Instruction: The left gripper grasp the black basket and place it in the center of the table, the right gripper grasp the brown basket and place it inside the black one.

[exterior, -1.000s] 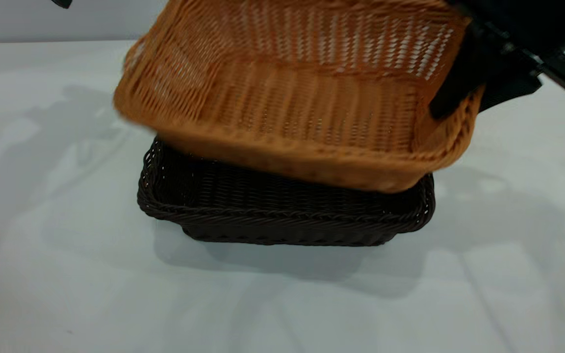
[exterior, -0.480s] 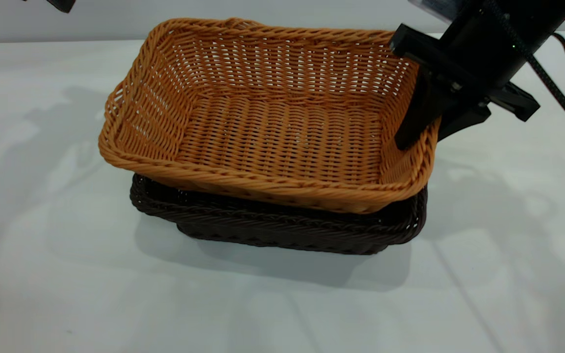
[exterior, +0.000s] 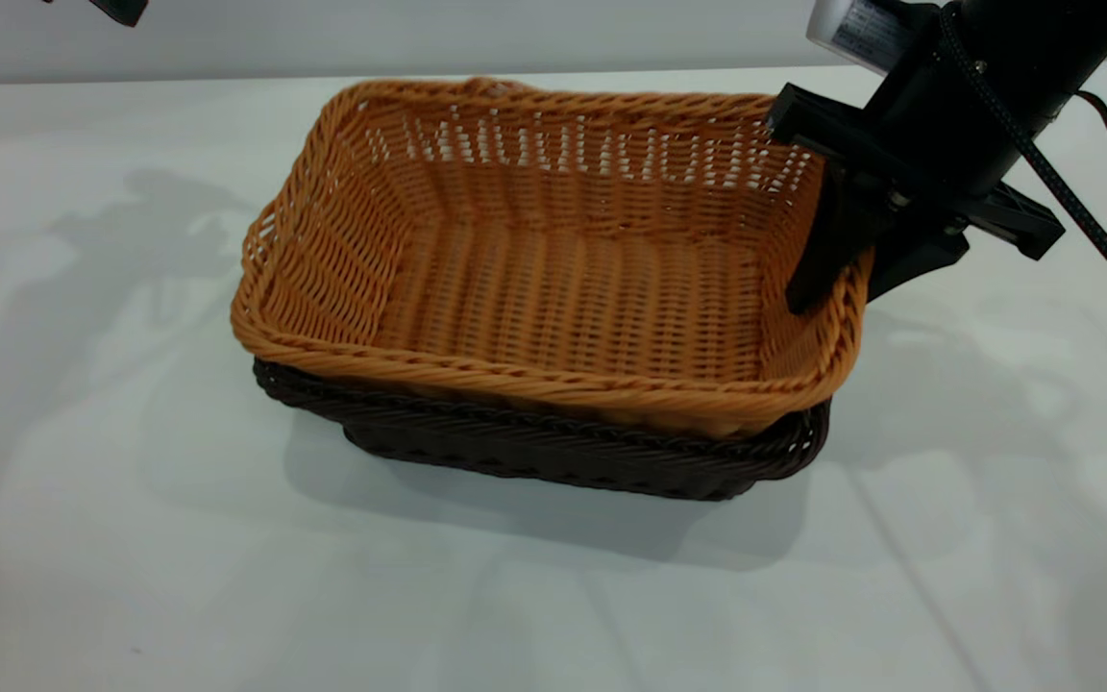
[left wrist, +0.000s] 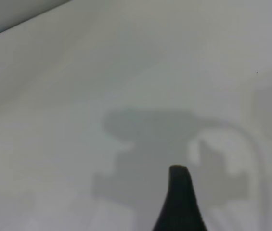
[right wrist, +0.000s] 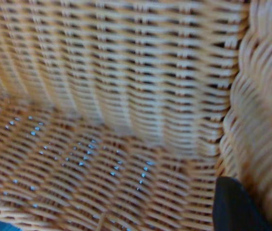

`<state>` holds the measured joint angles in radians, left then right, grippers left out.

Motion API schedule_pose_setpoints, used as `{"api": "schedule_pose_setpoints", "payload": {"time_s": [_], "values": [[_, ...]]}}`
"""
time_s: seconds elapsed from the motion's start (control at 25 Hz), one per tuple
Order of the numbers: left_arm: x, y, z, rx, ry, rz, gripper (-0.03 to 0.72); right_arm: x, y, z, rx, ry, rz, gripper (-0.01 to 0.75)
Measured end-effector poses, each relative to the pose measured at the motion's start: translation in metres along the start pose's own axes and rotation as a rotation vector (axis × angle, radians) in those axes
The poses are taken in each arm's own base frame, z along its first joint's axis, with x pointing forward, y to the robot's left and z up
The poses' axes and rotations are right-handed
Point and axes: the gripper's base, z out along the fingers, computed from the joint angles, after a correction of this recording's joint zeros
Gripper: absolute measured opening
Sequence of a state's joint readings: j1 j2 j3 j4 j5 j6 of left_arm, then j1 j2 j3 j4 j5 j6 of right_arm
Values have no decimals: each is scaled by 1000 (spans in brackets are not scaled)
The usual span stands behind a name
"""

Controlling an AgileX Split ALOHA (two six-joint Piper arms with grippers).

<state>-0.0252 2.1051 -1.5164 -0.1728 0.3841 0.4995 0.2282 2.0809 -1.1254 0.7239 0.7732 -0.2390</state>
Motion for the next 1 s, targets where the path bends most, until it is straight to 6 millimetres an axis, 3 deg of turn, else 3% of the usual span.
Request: {"api": "schedule_pose_setpoints", "payload": {"time_s": [0.32,0.4,0.52,0.68,0.76,0.84,1.0], "values": [[-4,1,-10,-4,-13,49,505,-10,12,-15,-50,42,-60,518],[-7,1,-19,-9,-27,51,505,-16,19,-24,-56,49,-109,570],[-16,1,-44,-18,-60,57,505,-28,31,-41,-48,38,-169,587],[-27,-1,-108,-26,-114,51,505,-37,50,-82,-7,-74,-251,574],[-30,-4,-149,-32,-152,38,505,-34,64,-117,18,-173,-296,572],[-28,-9,-187,-29,-174,5,505,-22,75,-151,48,-261,-343,572],[-16,-21,-261,-28,-227,-73,505,20,95,-221,54,-424,-417,572]]}}
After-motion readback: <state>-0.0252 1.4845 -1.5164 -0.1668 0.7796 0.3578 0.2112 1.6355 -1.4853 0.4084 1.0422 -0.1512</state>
